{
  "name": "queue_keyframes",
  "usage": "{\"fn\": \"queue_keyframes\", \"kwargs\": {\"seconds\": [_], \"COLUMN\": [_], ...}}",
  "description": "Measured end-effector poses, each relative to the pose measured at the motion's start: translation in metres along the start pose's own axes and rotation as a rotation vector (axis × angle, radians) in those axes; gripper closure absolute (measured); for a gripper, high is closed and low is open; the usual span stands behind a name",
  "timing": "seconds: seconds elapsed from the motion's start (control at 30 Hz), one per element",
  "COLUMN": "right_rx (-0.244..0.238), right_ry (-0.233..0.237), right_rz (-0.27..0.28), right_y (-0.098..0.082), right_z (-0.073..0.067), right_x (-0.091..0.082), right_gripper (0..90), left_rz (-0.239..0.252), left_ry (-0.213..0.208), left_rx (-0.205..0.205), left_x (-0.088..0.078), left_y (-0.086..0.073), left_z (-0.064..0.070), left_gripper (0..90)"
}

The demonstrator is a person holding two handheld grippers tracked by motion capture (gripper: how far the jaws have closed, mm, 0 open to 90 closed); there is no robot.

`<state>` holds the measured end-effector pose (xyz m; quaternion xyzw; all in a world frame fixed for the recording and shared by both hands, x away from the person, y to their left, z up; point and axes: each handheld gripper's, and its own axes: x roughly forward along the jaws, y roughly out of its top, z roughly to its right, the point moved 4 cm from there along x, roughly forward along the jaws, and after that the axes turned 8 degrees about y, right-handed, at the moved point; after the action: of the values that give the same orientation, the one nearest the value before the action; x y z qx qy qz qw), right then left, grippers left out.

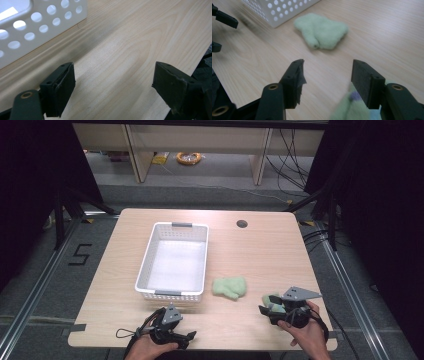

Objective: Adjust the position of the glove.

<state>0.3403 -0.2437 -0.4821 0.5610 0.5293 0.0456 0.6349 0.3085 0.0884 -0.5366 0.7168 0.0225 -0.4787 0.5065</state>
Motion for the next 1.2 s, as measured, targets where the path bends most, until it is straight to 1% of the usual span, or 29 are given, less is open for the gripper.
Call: {"fn": "queue_keyframes", "kwargs": {"seconds": [0.07,0.1,0.13,0.17,0.2,0.23,0.3,0.33,0.37,0.4,0.43,0.5,0.53,0.57,0.6,0.63,0.67,0.7,0.73,0.77,0.83,0.9,0.93,0.97,1.0,1.03,1.1,1.13,1.2], "right_rx": [-0.038,-0.034,-0.034,-0.043,-0.043,-0.059,-0.062,-0.075,-0.071,-0.051,-0.033,-0.026,-0.040,-0.044,-0.041,-0.039,-0.019,-0.026,-0.020,-0.020,-0.006,-0.006,-0.005,-0.002,-0.011,-0.002,-0.014,-0.017,-0.012], "right_ry": [0.021,0.024,0.024,0.032,0.032,0.030,0.028,0.034,0.037,0.031,0.031,0.031,0.027,0.020,0.018,0.016,0.013,0.006,0.000,0.000,-0.004,-0.002,-0.009,-0.014,-0.018,-0.012,-0.018,-0.020,-0.022], "right_rz": [-0.006,-0.020,-0.020,-0.042,-0.042,-0.042,-0.063,-0.060,-0.067,-0.066,-0.075,-0.088,-0.116,-0.113,-0.127,-0.124,-0.136,-0.150,-0.133,-0.133,-0.170,-0.175,-0.190,-0.195,-0.175,-0.200,-0.206,-0.202,-0.218], "right_y": [0.008,0.017,0.017,0.027,0.027,0.030,0.038,0.043,0.046,0.052,0.055,0.057,0.059,0.060,0.063,0.063,0.064,0.064,0.065,0.065,0.065,0.065,0.065,0.064,0.064,0.064,0.063,0.063,0.061], "right_z": [-0.001,-0.005,-0.005,-0.008,-0.008,-0.008,-0.009,-0.008,-0.007,-0.006,-0.007,-0.006,-0.005,-0.004,-0.001,0.000,0.001,0.003,0.004,0.004,0.007,0.008,0.009,0.010,0.011,0.011,0.012,0.012,0.013], "right_x": [0.007,0.015,0.015,0.025,0.025,0.029,0.038,0.045,0.049,0.060,0.065,0.070,0.074,0.079,0.089,0.094,0.097,0.100,0.104,0.104,0.110,0.112,0.117,0.119,0.124,0.124,0.125,0.127,0.129], "right_gripper": [48.3,49.7,49.7,51.4,51.4,51.4,52.9,53.9,54.2,54.9,55.4,55.9,56.1,56.5,57.2,58.0,58.4,59.4,60.7,60.7,62.7,63.5,64.4,64.4,64.4,64.7,65.1,65.7,68.0], "left_rz": [0.007,0.007,0.007,0.012,0.009,0.014,0.015,0.016,0.015,0.015,0.015,0.017,0.023,0.020,0.019,0.023,0.013,0.018,0.018,0.018,0.012,0.019,0.019,0.019,0.019,0.017,0.012,0.023,0.018], "left_ry": [-0.005,-0.013,-0.013,-0.002,0.002,-0.004,0.004,-0.006,-0.005,-0.003,-0.003,-0.007,-0.007,0.000,0.000,-0.002,-0.009,-0.008,-0.005,-0.005,-0.002,0.000,-0.002,-0.001,-0.001,0.001,0.000,-0.004,-0.007], "left_rx": [-0.009,-0.030,-0.030,-0.016,-0.010,-0.016,-0.017,-0.010,-0.011,-0.004,-0.004,-0.005,-0.014,-0.009,-0.009,-0.016,-0.001,-0.008,-0.009,-0.009,-0.008,-0.011,-0.010,-0.008,-0.008,-0.005,0.001,-0.017,-0.008], "left_x": [0.000,-0.001,-0.001,-0.002,-0.002,-0.002,-0.003,-0.004,-0.004,-0.004,-0.004,-0.005,-0.005,-0.005,-0.005,-0.004,-0.005,-0.005,-0.005,-0.005,-0.005,-0.004,-0.005,-0.005,-0.005,-0.005,-0.005,-0.005,-0.005], "left_y": [0.001,0.001,0.001,0.001,0.001,0.002,0.002,0.002,0.002,0.003,0.003,0.003,0.003,0.003,0.003,0.003,0.003,0.003,0.003,0.003,0.003,0.003,0.003,0.003,0.003,0.003,0.003,0.003,0.003], "left_z": [0.001,0.001,0.001,0.000,-0.001,0.000,-0.001,-0.001,-0.001,-0.002,-0.002,-0.002,-0.001,-0.002,-0.002,-0.001,-0.002,-0.002,-0.002,-0.002,-0.002,-0.002,-0.002,-0.002,-0.002,-0.002,-0.003,-0.002,-0.002], "left_gripper": [17.6,17.6,17.6,17.6,17.6,17.6,17.6,17.6,17.6,17.6,17.5,17.5,17.5,17.5,17.5,17.5,17.5,17.5,17.5,17.5,17.5,17.5,17.5,17.5,17.5,17.5,17.5,17.5,17.5]}}
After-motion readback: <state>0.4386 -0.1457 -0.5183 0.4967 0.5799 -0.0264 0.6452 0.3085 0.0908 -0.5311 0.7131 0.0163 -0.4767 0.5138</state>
